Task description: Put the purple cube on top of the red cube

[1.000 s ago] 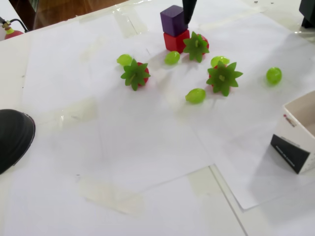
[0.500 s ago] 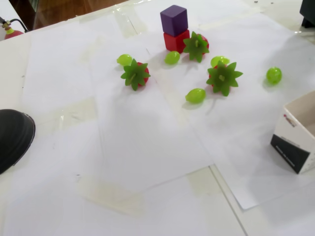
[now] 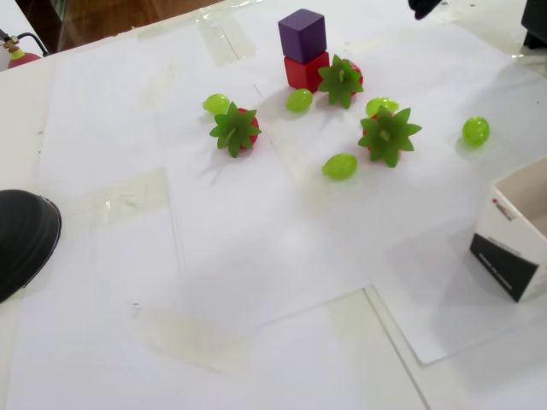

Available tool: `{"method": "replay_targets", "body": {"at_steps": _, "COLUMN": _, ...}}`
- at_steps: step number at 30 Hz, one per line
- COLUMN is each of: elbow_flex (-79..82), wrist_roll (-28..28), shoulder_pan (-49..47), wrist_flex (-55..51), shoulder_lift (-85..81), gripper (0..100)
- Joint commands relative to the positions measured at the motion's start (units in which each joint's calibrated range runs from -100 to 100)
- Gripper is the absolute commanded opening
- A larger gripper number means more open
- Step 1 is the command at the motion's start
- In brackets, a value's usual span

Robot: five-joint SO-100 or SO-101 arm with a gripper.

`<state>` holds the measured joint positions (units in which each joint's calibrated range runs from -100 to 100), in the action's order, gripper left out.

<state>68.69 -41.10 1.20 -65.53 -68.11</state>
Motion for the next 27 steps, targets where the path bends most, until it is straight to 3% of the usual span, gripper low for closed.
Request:
{"method": "replay_targets", "body": {"at_steps": 1, "elbow_flex": 8.49, "wrist_roll": 0.00, "shoulder_pan": 0.57, "wrist_flex": 2.05, "shoulder_lift": -7.99, "gripper": 0}}
{"method": "replay_targets", "body": {"at_steps": 16, "elbow_flex": 31.04, "wrist_roll": -0.44, "shoulder_pan": -0.39, "wrist_flex": 11.94, "shoulder_lift": -17.62, "gripper": 0}}
{"method": "replay_targets", "body": {"at_steps": 27, "elbow_flex": 31.31, "wrist_roll": 0.15, "shoulder_pan": -0.02, "wrist_flex": 10.14, "shoulder_lift": -19.43, "gripper": 0}}
